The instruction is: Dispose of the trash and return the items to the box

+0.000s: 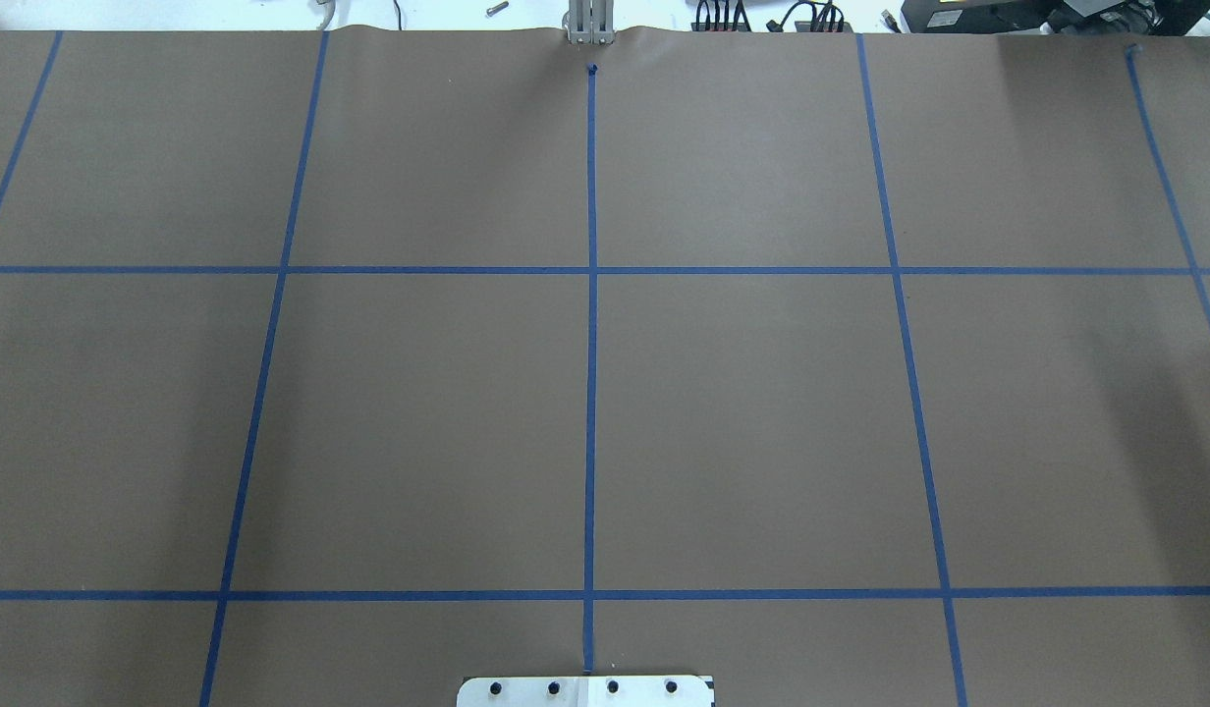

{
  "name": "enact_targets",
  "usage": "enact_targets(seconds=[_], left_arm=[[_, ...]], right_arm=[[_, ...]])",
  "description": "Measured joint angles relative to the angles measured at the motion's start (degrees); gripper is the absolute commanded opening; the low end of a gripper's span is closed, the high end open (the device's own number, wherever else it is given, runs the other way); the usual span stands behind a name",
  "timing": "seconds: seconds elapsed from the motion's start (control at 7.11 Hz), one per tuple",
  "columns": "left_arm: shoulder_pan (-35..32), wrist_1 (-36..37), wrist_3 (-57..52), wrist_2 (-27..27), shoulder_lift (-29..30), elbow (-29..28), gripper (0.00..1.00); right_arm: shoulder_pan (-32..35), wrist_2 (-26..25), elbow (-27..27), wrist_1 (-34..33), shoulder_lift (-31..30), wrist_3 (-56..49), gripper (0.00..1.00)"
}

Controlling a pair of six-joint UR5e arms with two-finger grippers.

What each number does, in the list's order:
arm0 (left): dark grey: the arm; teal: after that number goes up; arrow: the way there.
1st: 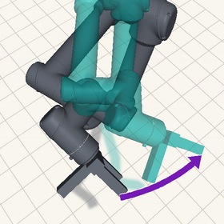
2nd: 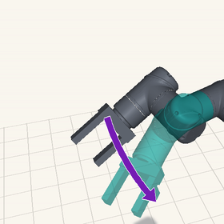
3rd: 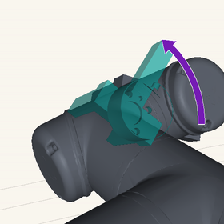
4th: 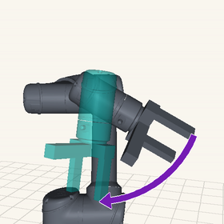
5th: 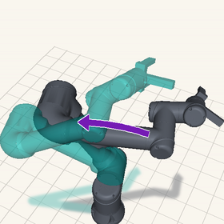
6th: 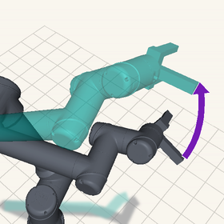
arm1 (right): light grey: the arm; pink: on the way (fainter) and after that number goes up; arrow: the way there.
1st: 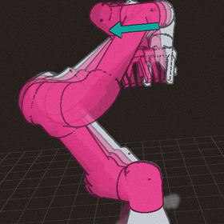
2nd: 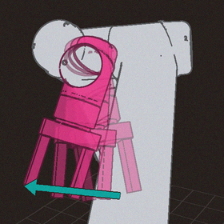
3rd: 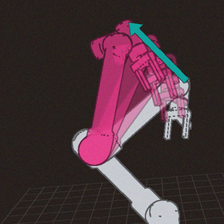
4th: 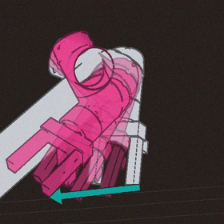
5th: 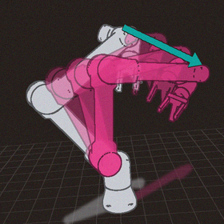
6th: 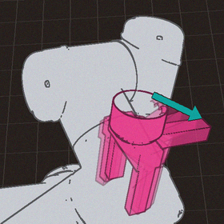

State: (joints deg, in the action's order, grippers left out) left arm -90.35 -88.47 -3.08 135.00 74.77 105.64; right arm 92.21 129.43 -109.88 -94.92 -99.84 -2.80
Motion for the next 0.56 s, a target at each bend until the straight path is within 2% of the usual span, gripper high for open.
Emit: enact_targets(seconds=[0.56], left_arm=[[-0.01,-0.03,0.00,0.00,-0.05,0.00,0.98]], right_arm=[[-0.49,0.03,-0.65,0.00,-0.03,-0.01,1.00]])
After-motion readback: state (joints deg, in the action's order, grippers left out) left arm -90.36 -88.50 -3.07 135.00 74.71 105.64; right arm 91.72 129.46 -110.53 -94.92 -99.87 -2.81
